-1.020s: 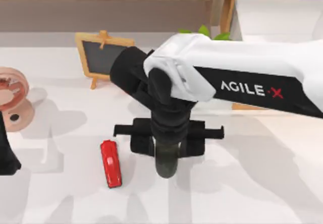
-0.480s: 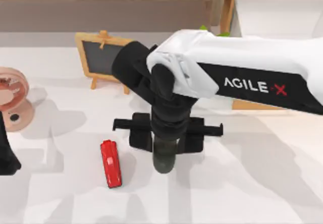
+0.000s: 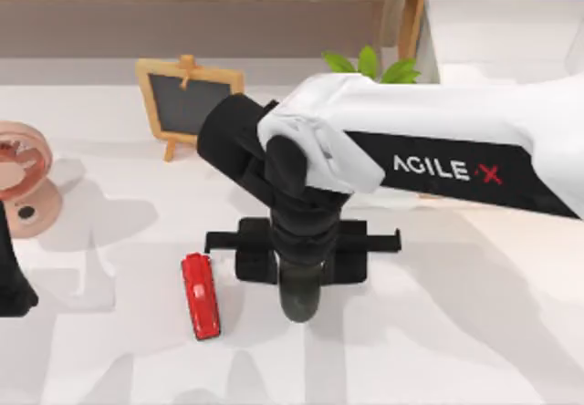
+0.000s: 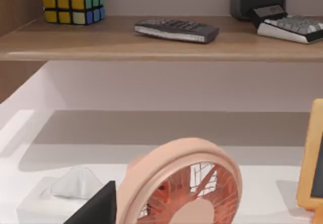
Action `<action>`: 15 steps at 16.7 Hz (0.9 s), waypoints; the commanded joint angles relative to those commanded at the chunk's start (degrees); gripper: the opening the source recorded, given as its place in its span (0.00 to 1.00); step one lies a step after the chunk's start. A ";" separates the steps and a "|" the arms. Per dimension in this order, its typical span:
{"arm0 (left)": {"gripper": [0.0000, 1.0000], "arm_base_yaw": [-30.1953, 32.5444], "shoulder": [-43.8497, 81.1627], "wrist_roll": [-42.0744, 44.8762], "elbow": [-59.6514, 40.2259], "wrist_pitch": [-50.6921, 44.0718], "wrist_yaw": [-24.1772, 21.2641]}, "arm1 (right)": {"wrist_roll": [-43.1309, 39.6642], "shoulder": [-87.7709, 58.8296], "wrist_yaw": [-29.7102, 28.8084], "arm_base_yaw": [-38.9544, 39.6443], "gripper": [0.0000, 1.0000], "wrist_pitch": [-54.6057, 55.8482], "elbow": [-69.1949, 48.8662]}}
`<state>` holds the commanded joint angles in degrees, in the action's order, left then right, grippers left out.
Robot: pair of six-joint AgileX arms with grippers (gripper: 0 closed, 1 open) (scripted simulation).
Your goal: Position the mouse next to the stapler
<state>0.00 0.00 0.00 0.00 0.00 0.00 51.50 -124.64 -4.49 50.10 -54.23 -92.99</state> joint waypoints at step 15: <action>1.00 0.00 0.00 0.00 0.00 0.00 0.00 | 0.00 0.00 0.00 0.00 0.83 0.00 0.00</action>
<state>0.00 0.00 0.00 0.00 0.00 0.00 51.50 -124.64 -4.49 50.10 -54.23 -92.99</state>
